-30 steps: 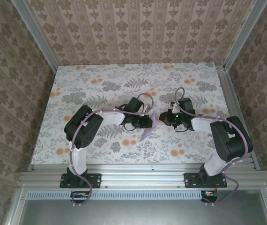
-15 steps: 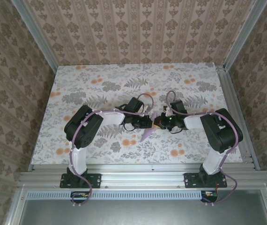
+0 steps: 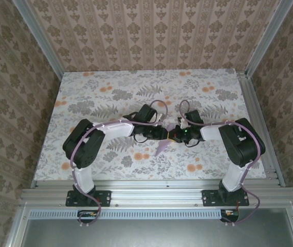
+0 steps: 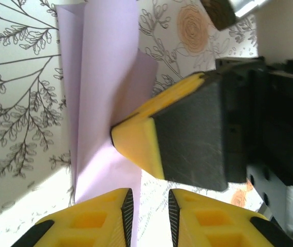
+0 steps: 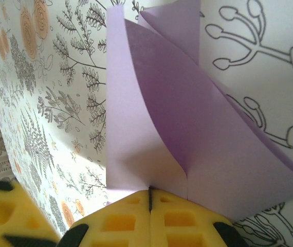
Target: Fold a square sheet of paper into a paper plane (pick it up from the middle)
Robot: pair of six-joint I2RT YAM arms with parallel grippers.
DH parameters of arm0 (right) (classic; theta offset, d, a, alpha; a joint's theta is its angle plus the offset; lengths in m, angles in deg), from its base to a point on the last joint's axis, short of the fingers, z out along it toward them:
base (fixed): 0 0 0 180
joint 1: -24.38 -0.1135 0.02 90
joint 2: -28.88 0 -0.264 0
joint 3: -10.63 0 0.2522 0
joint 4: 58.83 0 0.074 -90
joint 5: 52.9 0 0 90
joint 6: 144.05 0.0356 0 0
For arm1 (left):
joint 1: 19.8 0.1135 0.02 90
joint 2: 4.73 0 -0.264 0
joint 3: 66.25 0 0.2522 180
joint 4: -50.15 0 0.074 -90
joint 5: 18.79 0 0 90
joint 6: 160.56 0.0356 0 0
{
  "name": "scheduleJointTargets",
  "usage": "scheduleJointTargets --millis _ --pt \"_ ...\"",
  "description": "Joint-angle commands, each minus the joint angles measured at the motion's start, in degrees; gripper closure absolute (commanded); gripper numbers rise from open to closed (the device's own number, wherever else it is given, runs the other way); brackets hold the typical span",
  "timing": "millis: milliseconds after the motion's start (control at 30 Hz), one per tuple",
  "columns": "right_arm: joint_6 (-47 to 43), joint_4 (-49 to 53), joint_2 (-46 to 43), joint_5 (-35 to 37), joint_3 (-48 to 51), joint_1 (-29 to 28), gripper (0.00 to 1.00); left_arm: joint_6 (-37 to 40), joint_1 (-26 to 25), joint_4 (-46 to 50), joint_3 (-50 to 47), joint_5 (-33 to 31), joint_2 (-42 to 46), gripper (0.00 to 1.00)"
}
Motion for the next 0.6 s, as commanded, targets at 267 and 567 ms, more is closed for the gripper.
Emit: scheduleJointTargets --millis 267,567 --pt "-2.5 5.0 1.3 4.9 0.9 -0.1 1.0 2.3 -7.2 12.7 -2.1 -18.5 6.2 0.7" --pt "-2.8 5.1 0.8 4.6 1.2 -0.2 1.0 0.9 -8.0 9.0 -4.5 -16.4 4.1 0.76"
